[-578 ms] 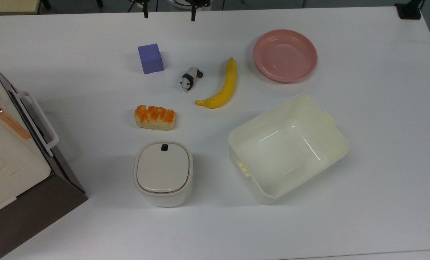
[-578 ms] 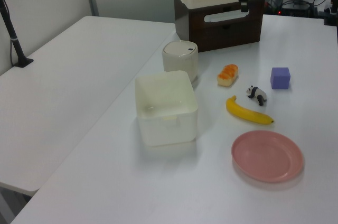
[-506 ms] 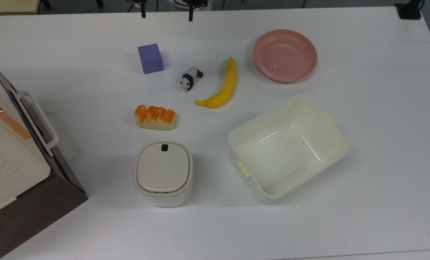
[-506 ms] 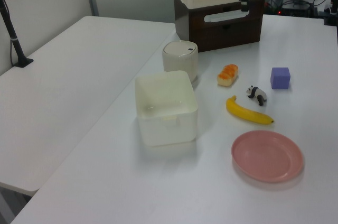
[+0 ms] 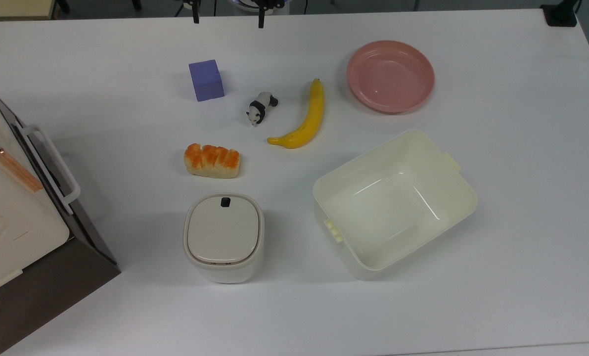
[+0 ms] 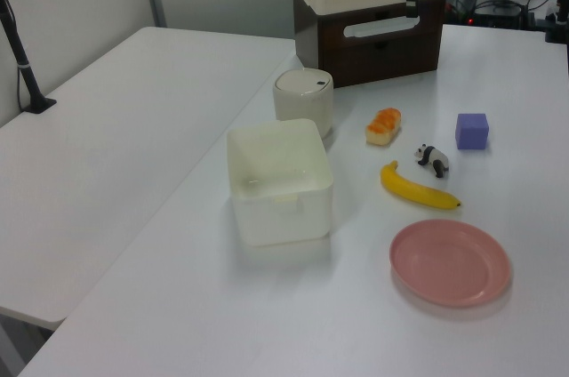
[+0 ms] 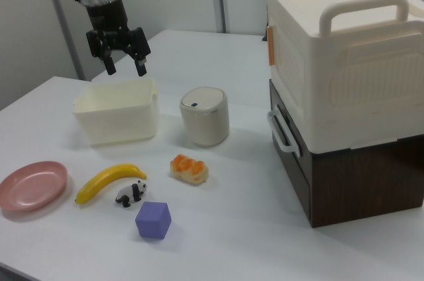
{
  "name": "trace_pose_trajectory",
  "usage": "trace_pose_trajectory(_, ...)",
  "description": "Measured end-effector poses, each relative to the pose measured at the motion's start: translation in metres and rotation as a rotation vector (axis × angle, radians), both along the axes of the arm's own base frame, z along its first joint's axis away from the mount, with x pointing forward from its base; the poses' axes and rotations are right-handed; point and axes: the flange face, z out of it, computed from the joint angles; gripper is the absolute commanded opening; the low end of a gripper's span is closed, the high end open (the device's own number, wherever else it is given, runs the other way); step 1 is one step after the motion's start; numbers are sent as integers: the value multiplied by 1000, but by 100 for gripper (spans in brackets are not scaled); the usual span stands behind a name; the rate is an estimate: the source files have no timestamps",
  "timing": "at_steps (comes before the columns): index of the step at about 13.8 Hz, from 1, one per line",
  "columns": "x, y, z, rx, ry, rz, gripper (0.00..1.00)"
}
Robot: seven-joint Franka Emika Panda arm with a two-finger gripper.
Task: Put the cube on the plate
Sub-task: 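Move the gripper from above the cream basket toward the purple cube, then lower the open gripper over the purple cube and close on it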
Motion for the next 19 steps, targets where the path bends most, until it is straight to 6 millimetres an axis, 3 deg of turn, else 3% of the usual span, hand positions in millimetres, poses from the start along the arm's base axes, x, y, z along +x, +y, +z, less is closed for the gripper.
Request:
trace_pose_trajectory(8,-1,-8,3,0,-5,-13,100)
trace_pose_trajectory(12,-11,-24,7,1,4,52,100)
trace_pose_trajectory(14,-25,-41,3,2,24,72,100)
trace_pose_trajectory(16,-40,-58,-10,2,17,69,100)
trace_pose_trajectory(19,-57,-79,-51,11,50,122,100)
